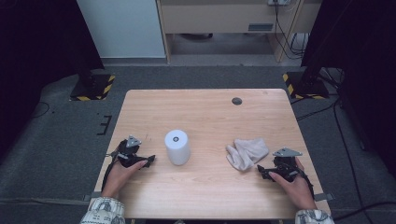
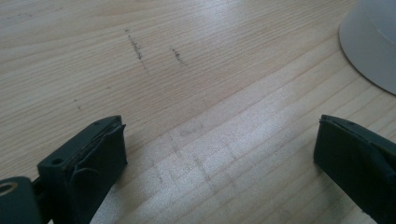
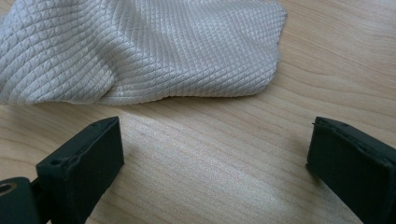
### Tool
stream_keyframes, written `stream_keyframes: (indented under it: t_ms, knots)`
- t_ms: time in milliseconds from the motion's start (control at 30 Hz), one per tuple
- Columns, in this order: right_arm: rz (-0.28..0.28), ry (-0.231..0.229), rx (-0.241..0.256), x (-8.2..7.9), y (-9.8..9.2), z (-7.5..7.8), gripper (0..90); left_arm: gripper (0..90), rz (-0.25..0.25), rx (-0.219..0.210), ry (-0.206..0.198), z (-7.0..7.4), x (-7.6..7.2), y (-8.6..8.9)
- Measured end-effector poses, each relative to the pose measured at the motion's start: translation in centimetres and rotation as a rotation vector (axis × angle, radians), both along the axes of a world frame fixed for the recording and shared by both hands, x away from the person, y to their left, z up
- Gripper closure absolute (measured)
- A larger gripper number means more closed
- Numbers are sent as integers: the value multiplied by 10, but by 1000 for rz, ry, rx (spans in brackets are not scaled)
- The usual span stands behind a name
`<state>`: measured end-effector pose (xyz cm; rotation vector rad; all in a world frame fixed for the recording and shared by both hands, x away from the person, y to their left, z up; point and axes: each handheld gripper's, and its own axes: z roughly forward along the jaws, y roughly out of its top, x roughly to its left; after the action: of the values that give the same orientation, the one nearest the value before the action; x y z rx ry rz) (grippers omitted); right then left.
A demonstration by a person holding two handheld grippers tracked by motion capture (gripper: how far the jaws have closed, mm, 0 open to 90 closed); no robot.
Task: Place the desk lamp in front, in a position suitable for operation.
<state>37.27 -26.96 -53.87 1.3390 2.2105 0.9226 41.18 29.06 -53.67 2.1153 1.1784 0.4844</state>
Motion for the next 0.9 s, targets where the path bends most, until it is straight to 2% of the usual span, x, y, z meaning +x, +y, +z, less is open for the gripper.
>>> stream_keyframes:
  t_ms: [267, 367, 567, 667, 900]
  knots:
    - [0, 0, 0, 0, 0, 0, 39, 11, -7, -6, 1, 0, 0, -1]
    - [-1, 0, 0, 0, 0, 0, 39, 29, -25, -6, 9, 3, -1, -3]
    - [-8, 0, 2, 0, 1, 0, 39, 32, -133, -11, -17, 14, -8, -24]
    - [-7, -2, 0, 0, 1, 0, 39, 30, -190, -38, -36, 22, -14, -37]
    - [-15, -2, 0, 0, 2, 0, 37, 28, -271, -64, -84, 35, -25, -63]
